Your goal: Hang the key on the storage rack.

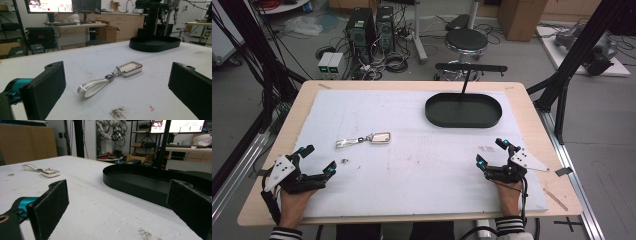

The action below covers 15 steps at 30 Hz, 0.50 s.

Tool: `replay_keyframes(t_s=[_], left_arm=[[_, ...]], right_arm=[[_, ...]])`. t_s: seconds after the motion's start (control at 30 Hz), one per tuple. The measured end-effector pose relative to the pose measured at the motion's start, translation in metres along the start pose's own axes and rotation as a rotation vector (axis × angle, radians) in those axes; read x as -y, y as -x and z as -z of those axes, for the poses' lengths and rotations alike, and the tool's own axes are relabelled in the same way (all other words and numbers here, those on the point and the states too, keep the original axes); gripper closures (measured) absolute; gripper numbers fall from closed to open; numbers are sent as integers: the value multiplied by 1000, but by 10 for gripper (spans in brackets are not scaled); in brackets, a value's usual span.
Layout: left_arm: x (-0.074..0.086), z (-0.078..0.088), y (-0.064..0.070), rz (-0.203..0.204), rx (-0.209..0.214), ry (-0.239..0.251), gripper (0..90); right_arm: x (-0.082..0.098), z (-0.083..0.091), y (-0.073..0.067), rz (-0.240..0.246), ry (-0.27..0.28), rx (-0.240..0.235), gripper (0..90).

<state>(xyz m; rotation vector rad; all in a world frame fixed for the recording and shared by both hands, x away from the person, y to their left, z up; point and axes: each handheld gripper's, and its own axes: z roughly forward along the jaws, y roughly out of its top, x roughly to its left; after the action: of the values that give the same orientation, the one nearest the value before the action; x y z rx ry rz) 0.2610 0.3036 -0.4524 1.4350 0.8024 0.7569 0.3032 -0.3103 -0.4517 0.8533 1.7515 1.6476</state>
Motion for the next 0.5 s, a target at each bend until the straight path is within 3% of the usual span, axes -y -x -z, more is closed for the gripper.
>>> replay_keyframes(t_s=[0.5], left_arm=[[0, 0, -2, 22, -4, 1, 17]], right_arm=[[0, 0, 1, 9, 8, 6, 32]])
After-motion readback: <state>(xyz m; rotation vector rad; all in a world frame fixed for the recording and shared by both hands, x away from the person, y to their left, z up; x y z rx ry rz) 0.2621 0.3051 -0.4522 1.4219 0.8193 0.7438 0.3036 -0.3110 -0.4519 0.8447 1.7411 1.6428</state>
